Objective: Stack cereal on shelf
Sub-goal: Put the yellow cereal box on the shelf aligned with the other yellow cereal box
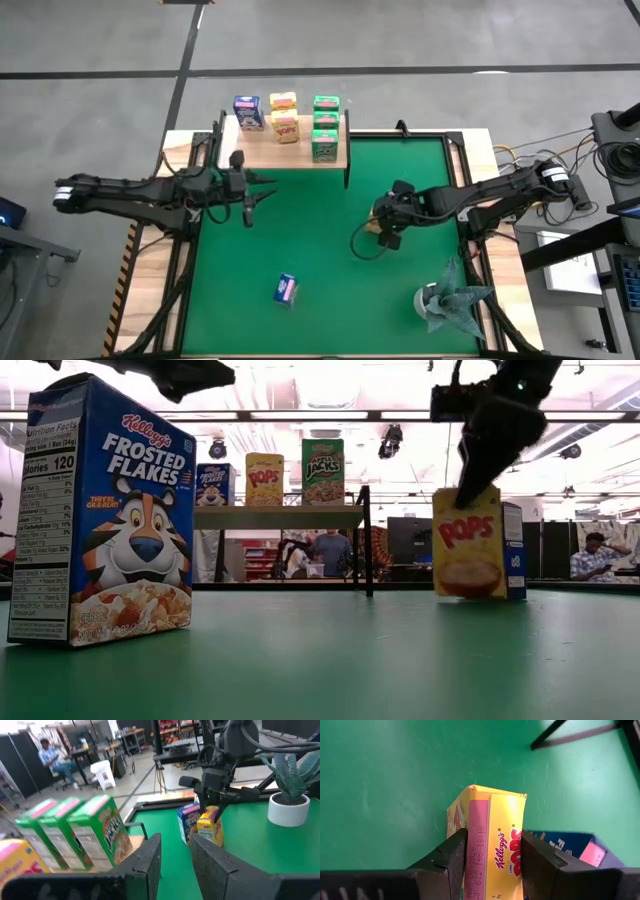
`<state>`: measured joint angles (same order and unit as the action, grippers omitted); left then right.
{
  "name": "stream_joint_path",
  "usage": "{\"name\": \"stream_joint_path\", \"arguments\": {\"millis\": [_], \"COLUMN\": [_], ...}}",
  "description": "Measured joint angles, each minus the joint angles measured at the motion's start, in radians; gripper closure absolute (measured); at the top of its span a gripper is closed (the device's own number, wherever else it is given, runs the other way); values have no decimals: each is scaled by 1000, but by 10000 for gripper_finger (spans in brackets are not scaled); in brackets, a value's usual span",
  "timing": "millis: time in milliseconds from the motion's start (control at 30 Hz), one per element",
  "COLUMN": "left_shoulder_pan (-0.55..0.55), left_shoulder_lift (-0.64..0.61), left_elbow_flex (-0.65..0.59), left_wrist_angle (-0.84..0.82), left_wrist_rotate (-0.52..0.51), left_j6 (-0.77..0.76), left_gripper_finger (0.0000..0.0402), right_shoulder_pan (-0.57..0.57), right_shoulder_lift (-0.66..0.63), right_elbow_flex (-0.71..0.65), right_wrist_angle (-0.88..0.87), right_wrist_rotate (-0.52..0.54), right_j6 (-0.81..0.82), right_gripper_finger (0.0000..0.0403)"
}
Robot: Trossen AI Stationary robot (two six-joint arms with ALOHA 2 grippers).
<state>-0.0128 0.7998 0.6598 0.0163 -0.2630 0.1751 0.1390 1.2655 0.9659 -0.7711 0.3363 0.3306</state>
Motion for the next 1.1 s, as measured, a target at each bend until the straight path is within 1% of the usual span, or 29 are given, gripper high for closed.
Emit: {"name": "stream_joint_path", "arguments": {"millis": [100, 233, 400, 667, 833, 900, 1100], "left_shoulder_pan": [0, 0, 0, 2, 2, 2, 2], "left_shoulder_lift": [-44, -119, -191, -235, -242, -247, -254], "left_elbow_flex": [1, 0, -29, -49, -50, -50, -50], "left_wrist_angle": [-1, 0, -2, -6, -3, -1, -2], "left_wrist_rotate": [0, 0, 0, 0, -33, -50, -53], "left_j6": [38, 80, 86, 92, 118, 122, 121], "left_gripper_finger": [314, 314, 314, 314, 314, 314, 314], "right_shoulder_pan": [0, 0, 0, -2, -7, -14, -57], "right_shoulder_lift": [0, 0, 0, 17, 90, 135, 283], "right_elbow_flex": [38, 121, 239, 402, 521, 580, 772], "right_wrist_angle": [-8, -20, -19, 33, 54, 56, 42], "right_wrist_rotate": [0, -1, -3, -3, 5, 4, -4], "right_j6": [0, -9, -58, -194, -309, -359, -539], "right_gripper_finger": [255, 257, 258, 259, 259, 260, 261]}}
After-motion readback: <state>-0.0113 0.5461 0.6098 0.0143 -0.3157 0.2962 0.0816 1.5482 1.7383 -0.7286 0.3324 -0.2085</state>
